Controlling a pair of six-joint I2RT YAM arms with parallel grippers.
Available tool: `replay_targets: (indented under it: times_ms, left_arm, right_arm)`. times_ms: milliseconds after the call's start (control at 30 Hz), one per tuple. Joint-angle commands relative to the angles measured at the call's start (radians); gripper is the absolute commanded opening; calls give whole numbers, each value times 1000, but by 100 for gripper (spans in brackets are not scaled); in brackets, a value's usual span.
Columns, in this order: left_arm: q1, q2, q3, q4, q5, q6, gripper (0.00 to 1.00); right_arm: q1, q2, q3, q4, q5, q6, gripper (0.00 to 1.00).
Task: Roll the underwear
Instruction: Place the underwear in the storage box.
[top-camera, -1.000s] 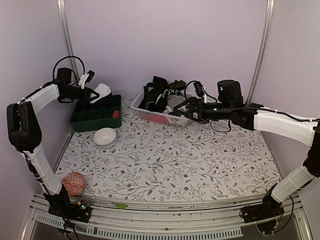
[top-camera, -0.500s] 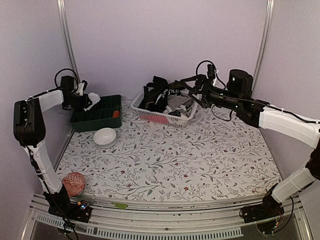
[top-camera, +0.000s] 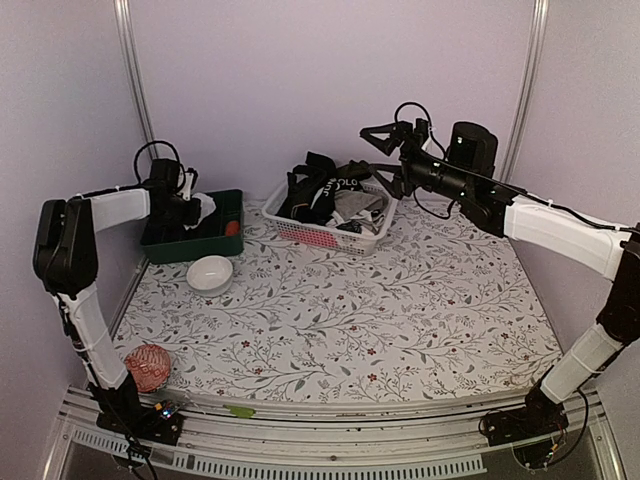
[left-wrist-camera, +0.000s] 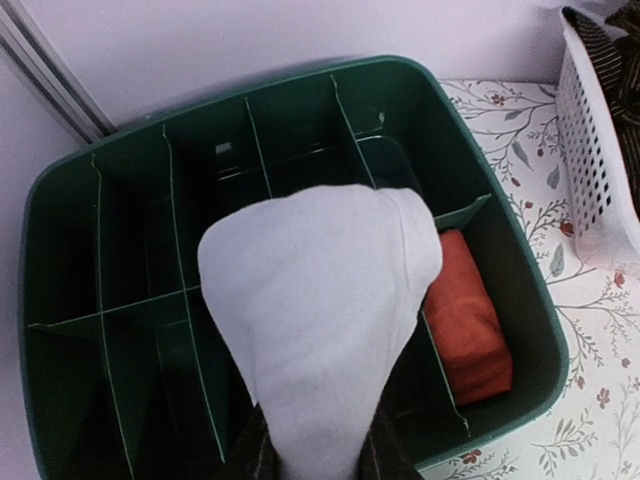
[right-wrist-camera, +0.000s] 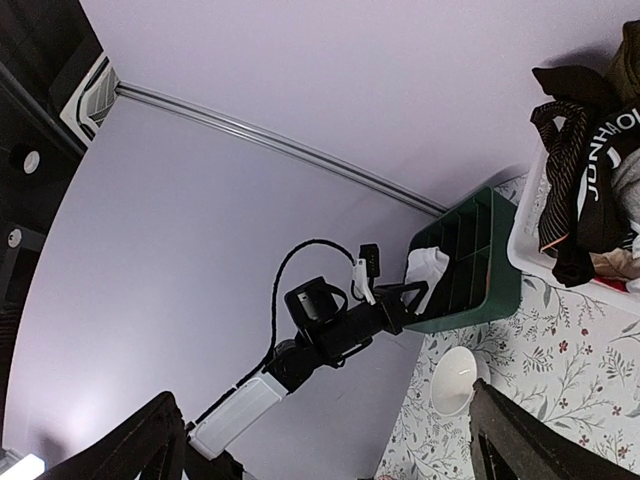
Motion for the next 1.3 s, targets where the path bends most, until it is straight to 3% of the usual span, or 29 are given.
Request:
replay_targets:
  times_ms: [0, 300, 500, 1000, 1267]
  left_arm:
    - [-34, -9, 41, 6, -139, -8, 0]
    - [-93, 116, 181, -52, -389, -21, 0]
    - [-130, 188, 215, -67, -467, -13, 0]
    - [-136, 296, 279, -101, -428, -19, 0]
    - [-181, 277, 275, -192, -408, -110, 0]
  right_arm:
    - [0, 3, -25, 111, -16, 62, 99]
    - [4, 11, -7, 164, -13, 66, 99]
    - [2, 16, -10, 171, -9, 81, 99]
    - [-13, 46, 6, 126, -7, 36, 99]
    - [-13, 46, -5, 91, -3, 19, 99]
